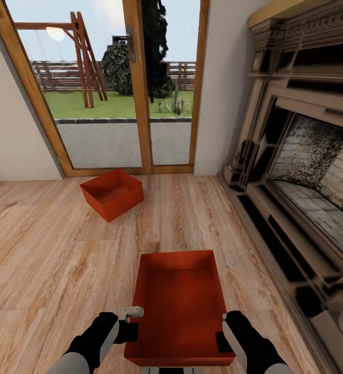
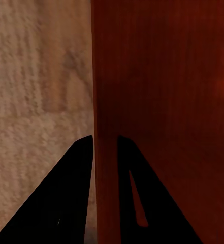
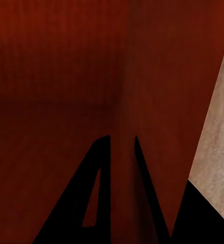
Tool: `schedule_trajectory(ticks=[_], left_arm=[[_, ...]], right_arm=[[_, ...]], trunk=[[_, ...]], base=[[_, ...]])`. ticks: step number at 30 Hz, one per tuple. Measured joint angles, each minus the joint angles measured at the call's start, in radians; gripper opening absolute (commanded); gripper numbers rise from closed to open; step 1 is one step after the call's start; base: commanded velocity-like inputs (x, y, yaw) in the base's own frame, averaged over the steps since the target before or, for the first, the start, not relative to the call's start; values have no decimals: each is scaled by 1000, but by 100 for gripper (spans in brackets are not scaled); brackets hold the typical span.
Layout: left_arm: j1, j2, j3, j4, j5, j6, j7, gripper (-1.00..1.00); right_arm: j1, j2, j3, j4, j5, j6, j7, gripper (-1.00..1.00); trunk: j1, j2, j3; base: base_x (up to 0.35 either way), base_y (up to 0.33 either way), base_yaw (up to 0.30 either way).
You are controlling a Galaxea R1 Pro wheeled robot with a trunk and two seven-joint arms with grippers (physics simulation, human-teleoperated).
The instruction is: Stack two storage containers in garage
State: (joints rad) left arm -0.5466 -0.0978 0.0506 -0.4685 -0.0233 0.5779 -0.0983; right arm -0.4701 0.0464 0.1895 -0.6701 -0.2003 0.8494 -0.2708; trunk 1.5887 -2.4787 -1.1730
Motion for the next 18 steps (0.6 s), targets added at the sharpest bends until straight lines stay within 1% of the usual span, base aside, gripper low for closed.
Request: schedule_trajectory(ticks=[18], left_arm=[[0,0,0,0,0,0,0,-100]], right_arm=[[0,0,0,0,0,0,0,-100]], trunk=[[0,0,0]], base=[[0,0,0]])
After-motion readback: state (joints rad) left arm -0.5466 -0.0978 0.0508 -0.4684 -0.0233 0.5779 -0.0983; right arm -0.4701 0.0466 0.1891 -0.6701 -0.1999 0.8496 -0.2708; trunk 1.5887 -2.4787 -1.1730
